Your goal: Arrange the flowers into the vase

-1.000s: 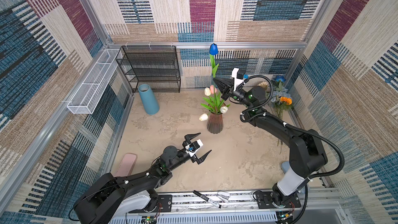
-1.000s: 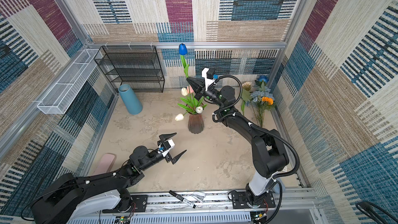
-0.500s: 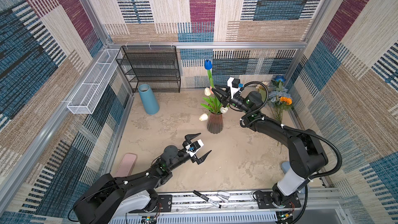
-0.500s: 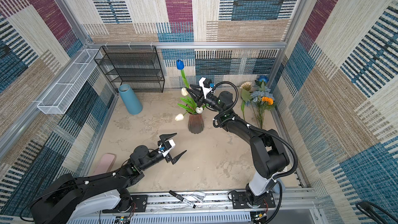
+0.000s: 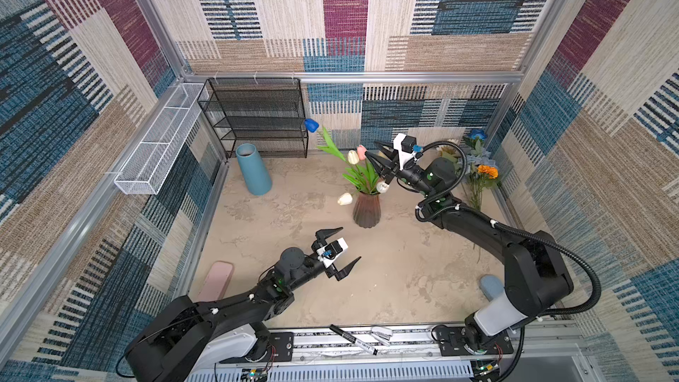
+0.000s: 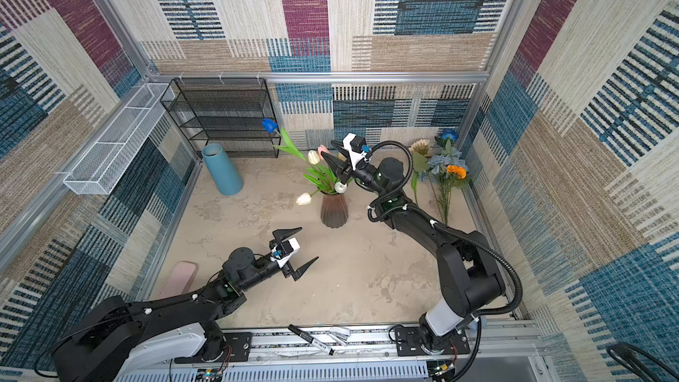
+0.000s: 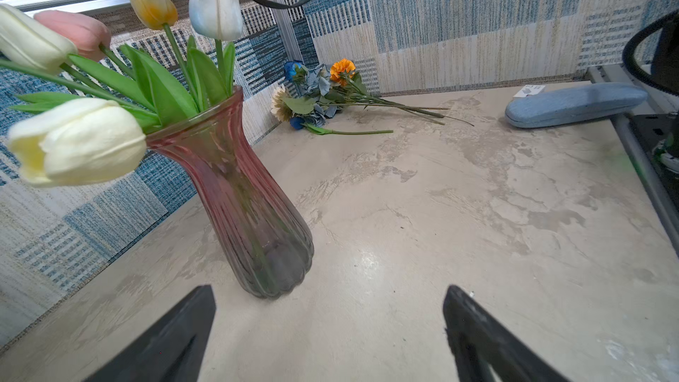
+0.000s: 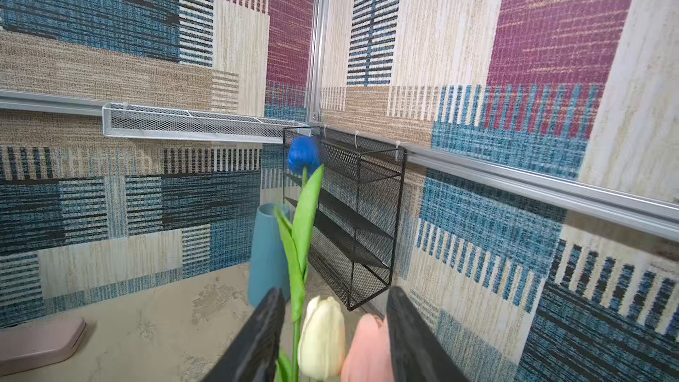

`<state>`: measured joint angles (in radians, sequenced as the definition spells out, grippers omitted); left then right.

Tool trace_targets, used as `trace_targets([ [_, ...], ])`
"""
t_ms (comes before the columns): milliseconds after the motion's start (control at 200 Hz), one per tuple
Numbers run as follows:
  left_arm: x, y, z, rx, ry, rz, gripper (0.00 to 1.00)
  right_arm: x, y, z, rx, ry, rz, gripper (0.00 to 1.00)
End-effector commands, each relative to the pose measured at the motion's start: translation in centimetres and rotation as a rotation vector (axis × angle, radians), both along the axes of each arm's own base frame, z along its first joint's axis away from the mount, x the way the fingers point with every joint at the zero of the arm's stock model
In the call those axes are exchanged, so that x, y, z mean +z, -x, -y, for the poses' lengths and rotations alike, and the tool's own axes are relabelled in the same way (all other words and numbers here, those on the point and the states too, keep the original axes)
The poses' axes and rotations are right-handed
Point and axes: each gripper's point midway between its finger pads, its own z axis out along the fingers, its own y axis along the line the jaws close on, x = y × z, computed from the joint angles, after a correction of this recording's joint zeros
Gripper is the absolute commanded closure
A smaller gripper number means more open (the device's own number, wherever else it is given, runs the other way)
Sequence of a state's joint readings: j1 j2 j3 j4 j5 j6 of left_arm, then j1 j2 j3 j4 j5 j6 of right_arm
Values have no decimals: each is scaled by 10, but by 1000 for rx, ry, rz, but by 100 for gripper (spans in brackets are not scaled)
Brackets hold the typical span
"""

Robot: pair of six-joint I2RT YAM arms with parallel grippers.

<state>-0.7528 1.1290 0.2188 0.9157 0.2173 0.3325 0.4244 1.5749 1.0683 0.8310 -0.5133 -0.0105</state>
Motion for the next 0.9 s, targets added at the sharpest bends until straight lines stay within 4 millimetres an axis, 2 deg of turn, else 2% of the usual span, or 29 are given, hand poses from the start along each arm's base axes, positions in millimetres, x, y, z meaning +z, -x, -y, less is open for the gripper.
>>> trace_targets([
  [0, 8, 1, 2, -15, 12, 29, 0, 15, 4, 5, -21, -10, 25, 52],
  [110, 8, 1, 2, -14, 12, 28, 0, 43, 0, -2, 10, 15, -17, 52],
  [255, 7, 1, 3, -19, 13, 25, 0, 75, -24, -29, 2, 105, -185, 51],
  [346, 8, 2, 3, -22, 16, 24, 0, 69, -39, -48, -42, 173, -272, 51],
  [451, 10, 0, -1, 1, 24, 33, 0, 60, -47, -57, -107, 213, -310, 51],
  [601, 17, -6, -11, 71, 56, 28, 3, 58, -49, -54, -141, 207, -316, 51],
  [711, 26, -15, -23, 159, 79, 3, 6, 62, -39, -55, -110, 232, -293, 51],
  [802, 44, -21, -35, 226, 115, 4, 6, 69, -39, -45, -168, 238, -279, 51],
  [897, 71, -32, -65, 365, 246, 5, 8, 79, -38, -26, -260, 224, -254, 51],
])
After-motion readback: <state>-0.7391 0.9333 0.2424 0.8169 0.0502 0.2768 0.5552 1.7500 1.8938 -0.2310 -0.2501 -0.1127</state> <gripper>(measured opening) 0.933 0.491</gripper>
